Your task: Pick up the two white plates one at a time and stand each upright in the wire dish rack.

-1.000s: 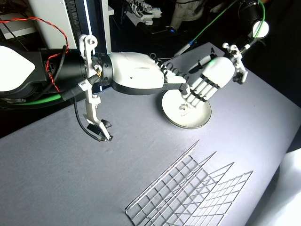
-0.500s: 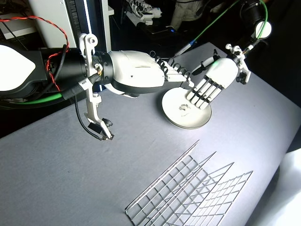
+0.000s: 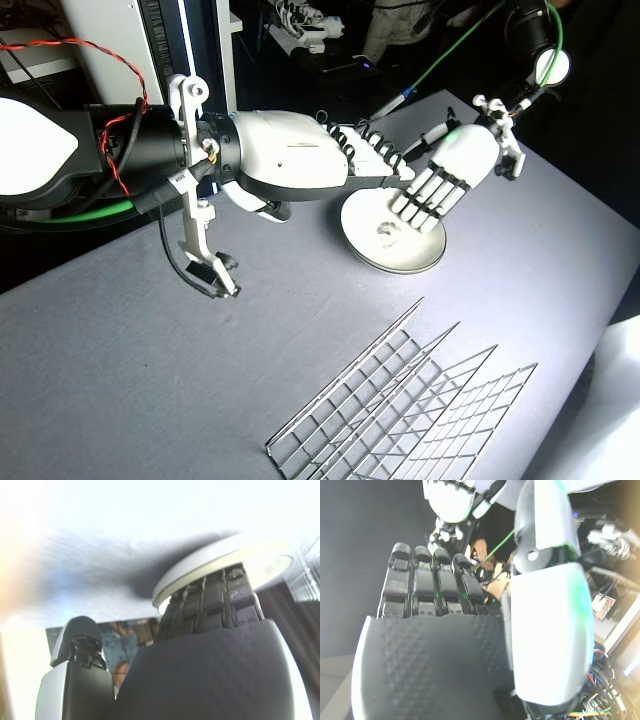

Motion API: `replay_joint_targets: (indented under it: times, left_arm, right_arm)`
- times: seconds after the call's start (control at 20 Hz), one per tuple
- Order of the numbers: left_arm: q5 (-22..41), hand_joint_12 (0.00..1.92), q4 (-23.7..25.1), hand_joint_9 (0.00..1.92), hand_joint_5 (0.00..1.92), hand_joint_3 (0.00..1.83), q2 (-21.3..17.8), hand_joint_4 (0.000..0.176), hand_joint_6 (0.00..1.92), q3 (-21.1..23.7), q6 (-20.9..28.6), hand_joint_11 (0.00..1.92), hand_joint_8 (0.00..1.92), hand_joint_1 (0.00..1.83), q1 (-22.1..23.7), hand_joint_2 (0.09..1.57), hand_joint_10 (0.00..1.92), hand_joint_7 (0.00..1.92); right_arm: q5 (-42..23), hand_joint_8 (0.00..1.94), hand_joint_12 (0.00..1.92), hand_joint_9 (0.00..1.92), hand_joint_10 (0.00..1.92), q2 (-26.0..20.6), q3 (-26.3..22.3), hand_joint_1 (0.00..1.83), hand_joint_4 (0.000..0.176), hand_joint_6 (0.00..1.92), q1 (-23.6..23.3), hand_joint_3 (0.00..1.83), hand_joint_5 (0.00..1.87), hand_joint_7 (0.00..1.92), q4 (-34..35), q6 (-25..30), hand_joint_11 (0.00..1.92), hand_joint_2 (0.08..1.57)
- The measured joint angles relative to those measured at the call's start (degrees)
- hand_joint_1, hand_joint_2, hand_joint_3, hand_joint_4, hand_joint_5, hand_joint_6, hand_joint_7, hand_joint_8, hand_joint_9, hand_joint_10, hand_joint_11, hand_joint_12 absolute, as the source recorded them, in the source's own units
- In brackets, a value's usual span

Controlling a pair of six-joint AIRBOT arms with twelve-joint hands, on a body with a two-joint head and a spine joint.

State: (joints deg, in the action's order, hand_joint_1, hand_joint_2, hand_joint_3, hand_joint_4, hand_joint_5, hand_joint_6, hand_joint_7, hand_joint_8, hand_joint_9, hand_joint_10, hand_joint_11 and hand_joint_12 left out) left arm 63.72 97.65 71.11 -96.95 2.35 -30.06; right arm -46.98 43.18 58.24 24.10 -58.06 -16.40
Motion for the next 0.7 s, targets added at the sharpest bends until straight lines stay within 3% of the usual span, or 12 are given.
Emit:
replay_joint_targets:
  times: [0.25,0.7]
  left_arm:
    - [-1.4,0.00,-1.2,0.00,0.00,0.00,3.1,0.000,0.00,0.3,-0.4,0.00,0.00,0.00,0.5,1.15,0.00,0.00]
    - [-2.3,0.00,-1.4,0.00,0.00,0.00,4.7,0.000,0.00,0.2,-0.5,0.00,0.00,0.00,1.3,1.15,0.00,0.00]
  right_arm:
    - [1.1,0.00,0.00,0.00,0.00,0.6,0.3,1.22,0.000,0.00,1.4,0.00,0.00,0.00,0.0,0.1,0.00,0.93]
    - [4.3,0.00,0.00,0.00,0.00,8.2,5.6,1.30,0.000,0.00,5.5,0.00,0.00,0.00,0.4,0.2,0.00,0.88]
